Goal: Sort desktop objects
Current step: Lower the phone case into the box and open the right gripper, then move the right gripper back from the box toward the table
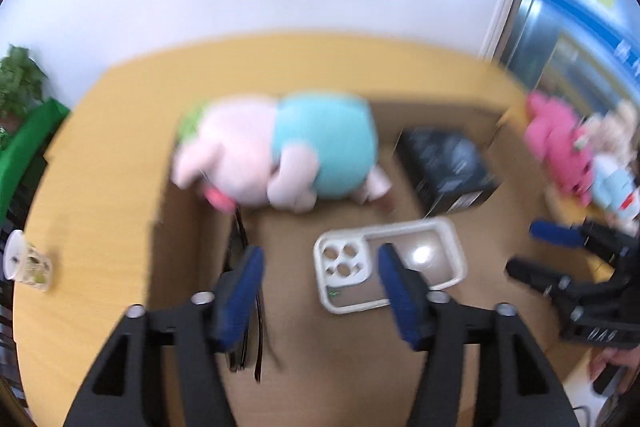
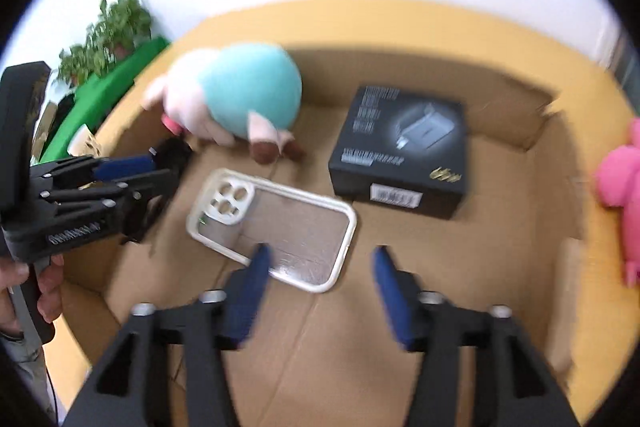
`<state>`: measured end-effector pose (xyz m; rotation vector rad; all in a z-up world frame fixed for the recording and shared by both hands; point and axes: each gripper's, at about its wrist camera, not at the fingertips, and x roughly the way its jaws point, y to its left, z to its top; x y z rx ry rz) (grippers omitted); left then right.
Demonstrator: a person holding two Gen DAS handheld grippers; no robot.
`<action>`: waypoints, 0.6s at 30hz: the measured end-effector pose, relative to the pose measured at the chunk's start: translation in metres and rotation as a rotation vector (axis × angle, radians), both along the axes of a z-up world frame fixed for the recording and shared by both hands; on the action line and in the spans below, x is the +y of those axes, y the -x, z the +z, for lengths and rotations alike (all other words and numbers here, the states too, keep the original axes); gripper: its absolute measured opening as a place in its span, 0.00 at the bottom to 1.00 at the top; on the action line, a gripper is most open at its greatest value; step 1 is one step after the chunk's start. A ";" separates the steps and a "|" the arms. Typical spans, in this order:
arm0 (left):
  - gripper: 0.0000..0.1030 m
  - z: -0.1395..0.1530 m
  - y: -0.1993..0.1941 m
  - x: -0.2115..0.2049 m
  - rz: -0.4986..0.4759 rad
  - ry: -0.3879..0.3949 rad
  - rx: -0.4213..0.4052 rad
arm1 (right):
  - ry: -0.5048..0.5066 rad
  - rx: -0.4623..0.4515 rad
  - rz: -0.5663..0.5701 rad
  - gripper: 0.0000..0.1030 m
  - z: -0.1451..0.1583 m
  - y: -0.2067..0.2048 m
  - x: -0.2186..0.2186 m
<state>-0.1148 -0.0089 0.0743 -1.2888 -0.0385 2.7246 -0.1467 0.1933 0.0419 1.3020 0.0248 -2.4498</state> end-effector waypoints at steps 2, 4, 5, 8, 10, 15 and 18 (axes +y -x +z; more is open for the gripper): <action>0.72 0.025 -0.033 0.001 -0.007 -0.010 0.118 | 0.012 0.066 -0.010 0.72 0.014 -0.029 0.005; 0.80 0.044 -0.065 0.007 -0.016 0.007 0.240 | -0.010 0.100 -0.017 0.77 0.019 -0.051 0.010; 0.89 0.051 -0.080 0.010 -0.004 0.019 0.289 | -0.028 0.112 -0.018 0.77 0.020 -0.060 0.007; 1.00 0.066 -0.118 0.021 0.050 0.029 0.432 | -0.040 0.135 -0.036 0.77 0.017 -0.093 0.010; 1.00 0.068 -0.141 0.026 0.056 0.044 0.489 | -0.035 0.150 -0.062 0.77 0.013 -0.109 0.012; 1.00 0.069 -0.172 0.036 0.039 0.077 0.502 | 0.001 0.186 -0.137 0.77 0.018 -0.137 0.024; 1.00 0.065 -0.181 0.040 0.038 0.053 0.485 | -0.004 0.207 -0.148 0.77 0.025 -0.150 0.027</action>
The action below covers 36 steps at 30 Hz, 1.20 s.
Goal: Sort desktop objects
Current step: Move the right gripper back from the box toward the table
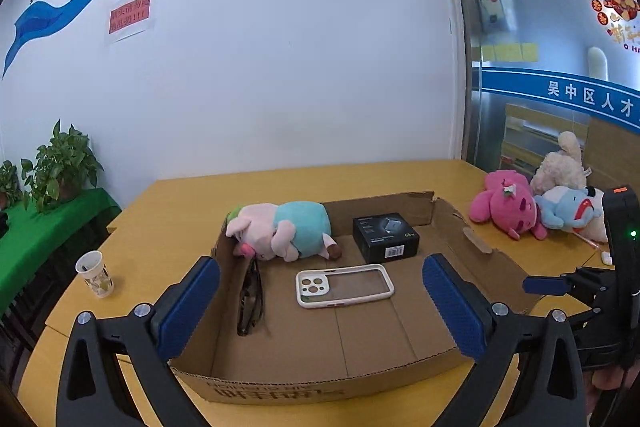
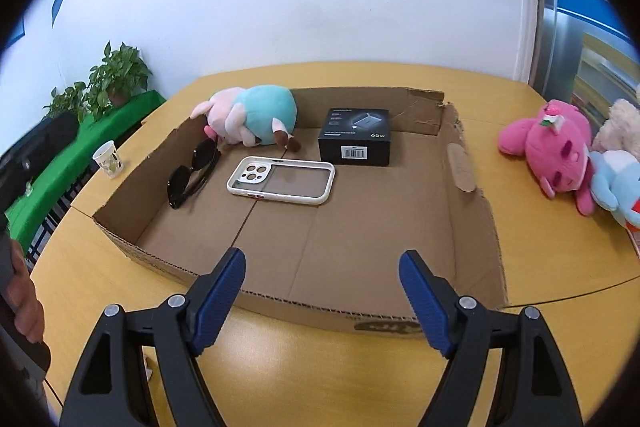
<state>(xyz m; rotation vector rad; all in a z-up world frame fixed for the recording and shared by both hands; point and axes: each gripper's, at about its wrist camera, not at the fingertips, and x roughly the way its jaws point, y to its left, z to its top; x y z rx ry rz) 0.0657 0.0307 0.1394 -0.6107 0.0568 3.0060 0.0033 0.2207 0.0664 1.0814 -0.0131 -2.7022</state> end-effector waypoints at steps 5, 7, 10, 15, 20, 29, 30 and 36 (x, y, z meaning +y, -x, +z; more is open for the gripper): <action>1.00 -0.004 -0.011 0.001 0.004 -0.007 -0.009 | -0.019 0.008 0.005 0.77 0.005 -0.013 0.001; 1.00 -0.004 -0.015 0.001 0.011 -0.002 -0.009 | -0.012 0.012 0.005 0.77 0.005 -0.016 0.002; 1.00 -0.004 -0.018 -0.001 0.032 0.004 -0.011 | 0.004 0.011 0.000 0.77 0.005 -0.018 0.004; 1.00 -0.008 -0.018 -0.001 0.040 0.021 -0.020 | 0.001 0.014 -0.003 0.77 0.003 -0.022 0.003; 1.00 -0.014 -0.015 -0.001 0.034 0.010 -0.043 | -0.010 0.020 0.005 0.77 0.002 -0.024 0.000; 1.00 -0.026 -0.005 -0.007 0.042 -0.017 -0.093 | -0.025 0.046 0.004 0.77 0.004 -0.022 -0.003; 1.00 -0.027 -0.005 -0.007 0.039 -0.018 -0.093 | -0.026 0.042 0.001 0.77 0.003 -0.022 -0.003; 1.00 -0.028 -0.002 -0.008 0.035 -0.022 -0.100 | -0.030 0.039 -0.006 0.77 0.001 -0.020 -0.002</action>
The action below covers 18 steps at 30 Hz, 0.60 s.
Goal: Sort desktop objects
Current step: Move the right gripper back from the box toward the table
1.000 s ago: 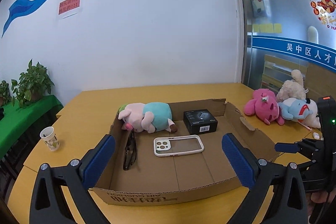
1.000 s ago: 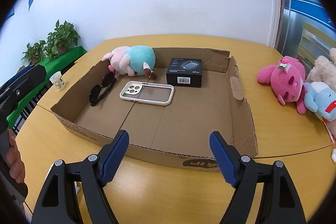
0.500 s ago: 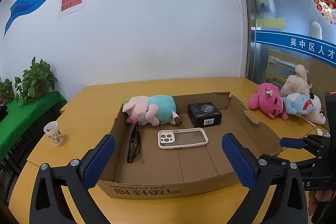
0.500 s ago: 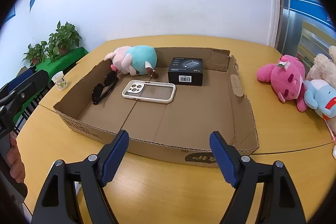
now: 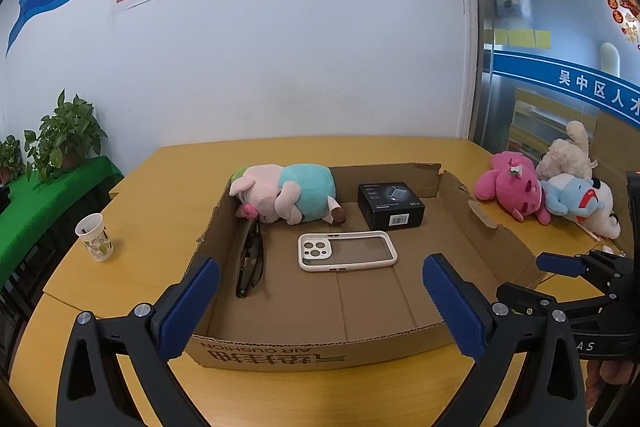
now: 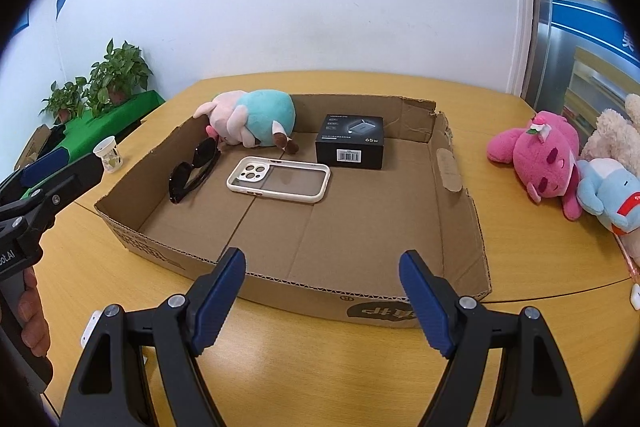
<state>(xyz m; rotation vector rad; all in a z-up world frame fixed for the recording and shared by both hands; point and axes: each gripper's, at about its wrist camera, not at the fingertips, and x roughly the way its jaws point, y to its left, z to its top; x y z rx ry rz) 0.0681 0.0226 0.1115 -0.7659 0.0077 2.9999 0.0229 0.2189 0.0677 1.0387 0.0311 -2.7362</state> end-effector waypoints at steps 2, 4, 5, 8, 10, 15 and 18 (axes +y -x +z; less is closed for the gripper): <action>1.00 0.000 0.001 0.000 -0.004 -0.002 -0.004 | -0.004 0.004 0.001 0.77 0.001 0.000 0.000; 1.00 0.001 0.001 0.000 -0.002 0.000 -0.004 | -0.007 0.006 0.003 0.77 0.001 0.001 -0.001; 1.00 0.001 0.002 0.001 -0.002 0.001 -0.005 | -0.008 0.005 0.004 0.77 0.001 0.001 -0.001; 1.00 0.002 0.002 0.000 -0.002 0.001 -0.003 | -0.008 0.008 0.003 0.77 0.002 0.001 -0.001; 1.00 0.002 0.001 -0.001 -0.002 0.001 -0.004 | -0.008 0.009 0.008 0.77 0.003 0.000 -0.002; 1.00 -0.001 0.002 -0.005 -0.001 -0.005 -0.033 | -0.013 0.011 0.014 0.77 0.003 -0.004 -0.005; 1.00 -0.004 0.003 -0.010 -0.003 -0.031 -0.055 | -0.014 0.005 0.018 0.77 0.003 -0.006 -0.007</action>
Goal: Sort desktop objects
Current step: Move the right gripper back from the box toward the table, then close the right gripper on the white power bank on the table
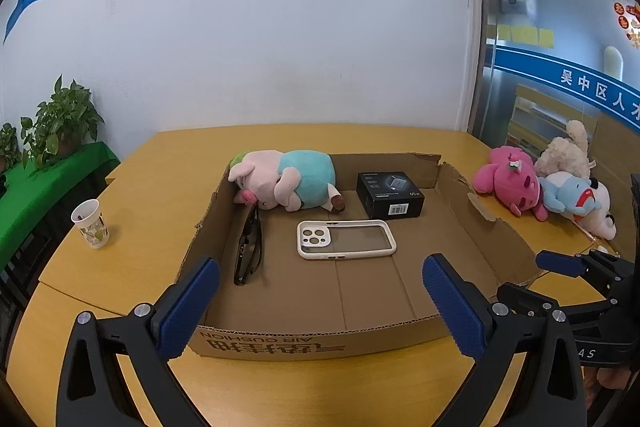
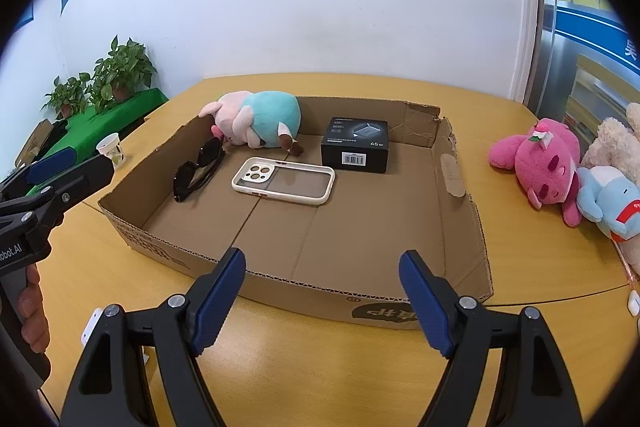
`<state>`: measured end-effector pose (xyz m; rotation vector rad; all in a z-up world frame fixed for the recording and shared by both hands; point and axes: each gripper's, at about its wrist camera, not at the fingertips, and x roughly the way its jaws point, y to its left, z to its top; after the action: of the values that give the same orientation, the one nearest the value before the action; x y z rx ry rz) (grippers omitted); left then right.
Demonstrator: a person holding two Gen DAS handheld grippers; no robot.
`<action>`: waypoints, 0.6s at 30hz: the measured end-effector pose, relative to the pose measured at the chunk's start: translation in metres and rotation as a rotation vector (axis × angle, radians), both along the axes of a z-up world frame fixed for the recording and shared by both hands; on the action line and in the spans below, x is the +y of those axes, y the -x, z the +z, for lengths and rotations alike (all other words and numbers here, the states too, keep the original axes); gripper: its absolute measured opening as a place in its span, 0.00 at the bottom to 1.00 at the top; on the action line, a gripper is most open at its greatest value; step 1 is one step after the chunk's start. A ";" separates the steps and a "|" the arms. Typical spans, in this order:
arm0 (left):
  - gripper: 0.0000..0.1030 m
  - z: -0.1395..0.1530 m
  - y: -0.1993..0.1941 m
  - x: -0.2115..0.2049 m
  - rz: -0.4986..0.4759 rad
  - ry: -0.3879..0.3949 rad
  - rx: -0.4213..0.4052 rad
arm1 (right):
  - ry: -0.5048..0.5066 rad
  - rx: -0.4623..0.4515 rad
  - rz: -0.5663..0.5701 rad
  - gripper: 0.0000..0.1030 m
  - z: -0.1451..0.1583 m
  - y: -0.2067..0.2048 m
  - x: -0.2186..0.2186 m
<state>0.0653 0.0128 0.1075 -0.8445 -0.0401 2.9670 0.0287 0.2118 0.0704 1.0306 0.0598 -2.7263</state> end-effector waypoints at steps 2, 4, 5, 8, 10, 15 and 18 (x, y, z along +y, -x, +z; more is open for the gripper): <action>1.00 -0.002 -0.001 -0.003 0.003 -0.006 -0.011 | 0.000 0.000 0.004 0.77 0.000 -0.002 -0.001; 1.00 -0.004 -0.002 -0.006 0.004 0.003 -0.025 | 0.005 -0.009 0.013 0.77 -0.002 -0.004 -0.003; 1.00 -0.006 -0.004 -0.008 0.005 0.019 -0.034 | 0.010 -0.020 0.023 0.77 -0.004 -0.005 -0.006; 1.00 -0.014 -0.012 -0.021 0.022 0.051 -0.059 | 0.046 -0.062 0.079 0.77 -0.010 -0.011 -0.019; 1.00 -0.024 -0.018 -0.036 0.030 0.036 -0.106 | 0.048 -0.101 0.159 0.77 -0.021 -0.016 -0.038; 1.00 -0.062 -0.035 -0.079 0.068 -0.020 -0.256 | 0.071 -0.254 0.344 0.77 -0.063 -0.028 -0.091; 1.00 -0.083 -0.047 -0.099 0.078 -0.052 -0.333 | 0.096 -0.324 0.474 0.77 -0.083 -0.042 -0.124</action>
<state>0.1122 -0.0858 0.0249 -1.3467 -0.1675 2.8432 0.0703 0.0876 -0.0126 1.2320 0.1026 -2.0993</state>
